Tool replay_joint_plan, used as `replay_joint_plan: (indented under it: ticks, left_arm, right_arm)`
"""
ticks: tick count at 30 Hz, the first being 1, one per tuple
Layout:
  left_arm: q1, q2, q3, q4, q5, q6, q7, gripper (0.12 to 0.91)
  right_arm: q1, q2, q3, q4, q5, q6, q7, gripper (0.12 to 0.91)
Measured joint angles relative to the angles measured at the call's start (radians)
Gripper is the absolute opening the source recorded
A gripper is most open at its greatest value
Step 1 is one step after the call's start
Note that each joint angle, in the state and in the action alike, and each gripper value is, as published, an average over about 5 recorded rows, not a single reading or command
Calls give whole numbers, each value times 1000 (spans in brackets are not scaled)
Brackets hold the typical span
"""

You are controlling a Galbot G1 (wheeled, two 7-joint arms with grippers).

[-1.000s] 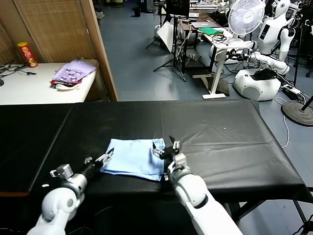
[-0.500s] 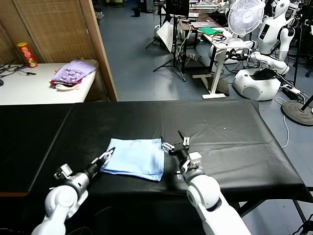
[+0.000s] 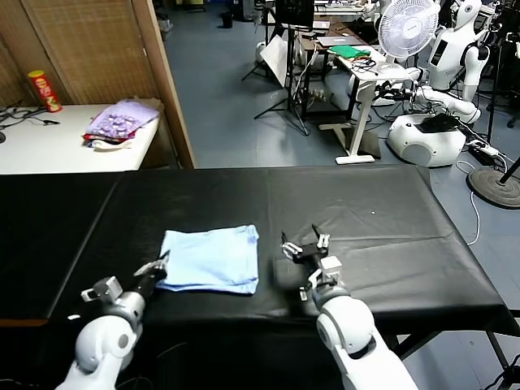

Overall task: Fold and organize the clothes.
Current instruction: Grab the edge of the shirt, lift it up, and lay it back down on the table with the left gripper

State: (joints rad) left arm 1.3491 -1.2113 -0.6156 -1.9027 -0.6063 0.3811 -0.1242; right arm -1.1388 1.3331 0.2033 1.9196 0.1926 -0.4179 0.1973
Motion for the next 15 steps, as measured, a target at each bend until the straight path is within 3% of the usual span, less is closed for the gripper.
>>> replay_joint_plan:
  ticks: [7, 15]
  left_arm:
    - [26, 87, -72, -78, 189, 13, -10, 155]
    - [64, 226, -176, -169, 312, 55, -26, 155]
  right_arm:
    - [-5, 0, 16, 14, 8, -11, 0, 798]
    - [0, 6, 21, 20, 44, -24, 14, 798]
